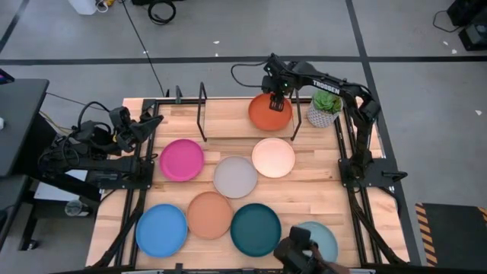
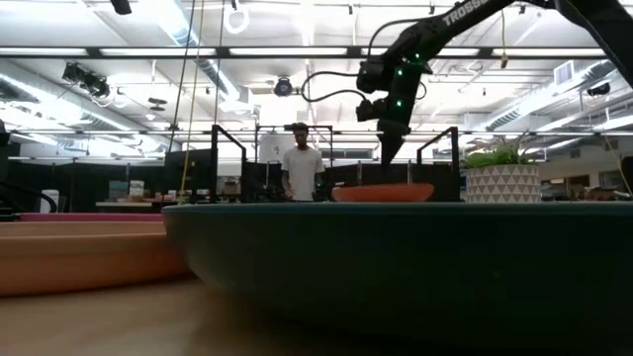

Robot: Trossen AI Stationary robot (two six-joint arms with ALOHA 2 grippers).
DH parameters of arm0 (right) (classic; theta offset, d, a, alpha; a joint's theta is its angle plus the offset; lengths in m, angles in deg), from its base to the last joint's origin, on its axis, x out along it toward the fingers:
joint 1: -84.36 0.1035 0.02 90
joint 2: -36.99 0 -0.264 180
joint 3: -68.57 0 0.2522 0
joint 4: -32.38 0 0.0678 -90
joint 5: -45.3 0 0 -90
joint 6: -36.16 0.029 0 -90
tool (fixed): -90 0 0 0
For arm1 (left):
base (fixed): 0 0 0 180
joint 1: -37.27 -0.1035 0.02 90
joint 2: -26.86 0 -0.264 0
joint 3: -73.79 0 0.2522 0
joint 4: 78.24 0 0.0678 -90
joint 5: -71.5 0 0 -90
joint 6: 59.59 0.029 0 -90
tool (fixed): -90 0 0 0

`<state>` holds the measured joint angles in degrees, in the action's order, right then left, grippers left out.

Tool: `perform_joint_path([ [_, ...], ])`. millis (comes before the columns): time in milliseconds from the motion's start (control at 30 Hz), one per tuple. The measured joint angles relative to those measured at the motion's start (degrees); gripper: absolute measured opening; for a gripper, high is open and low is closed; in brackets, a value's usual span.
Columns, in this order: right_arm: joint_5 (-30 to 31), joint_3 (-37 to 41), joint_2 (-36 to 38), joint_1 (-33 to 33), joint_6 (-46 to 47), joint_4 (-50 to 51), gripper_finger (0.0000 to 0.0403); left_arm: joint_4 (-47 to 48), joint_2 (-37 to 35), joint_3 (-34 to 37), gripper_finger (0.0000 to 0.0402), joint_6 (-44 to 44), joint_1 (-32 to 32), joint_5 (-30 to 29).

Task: Place and stack plates onto a shelf
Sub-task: Put the orange plate on the shelf

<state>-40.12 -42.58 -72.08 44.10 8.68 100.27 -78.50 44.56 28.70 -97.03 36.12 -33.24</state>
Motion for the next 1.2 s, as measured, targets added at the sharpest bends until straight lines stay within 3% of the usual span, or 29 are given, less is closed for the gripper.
perform_joint_path([
  [133, -5.22, 0.03, 0.61, 2.78, 3.65, 0.36, 0.0181, 0.65, 0.00, 0.00, 0.0126, -0.66, -0.02, 0.09],
  [367, -7.86, 7.48, -1.50, 6.81, 3.34, -5.50, 0.0164, 1.00, -0.01, 0.00, 0.0126, -0.73, 0.00, 0.81],
  [667, -7.25, 13.99, -1.54, 11.41, 3.51, -5.12, 0.0152, 2.00, -0.03, 0.00, 0.0126, -0.92, 0.02, 1.72],
  [933, -7.01, 13.95, -1.41, 15.56, 5.54, -2.39, 0.0146, 1.97, -0.04, 0.00, 0.0126, -0.90, 0.04, 1.72],
  [1100, -2.83, 12.15, -1.02, 16.17, 8.24, 0.20, 0.0145, 1.95, -0.04, 0.00, 0.0126, -0.88, 0.04, 1.73],
  [1200, -3.58, 10.94, -0.46, 15.33, 8.38, 1.39, 0.0144, 1.95, -0.04, 0.00, 0.0126, -0.90, 0.04, 1.73],
])
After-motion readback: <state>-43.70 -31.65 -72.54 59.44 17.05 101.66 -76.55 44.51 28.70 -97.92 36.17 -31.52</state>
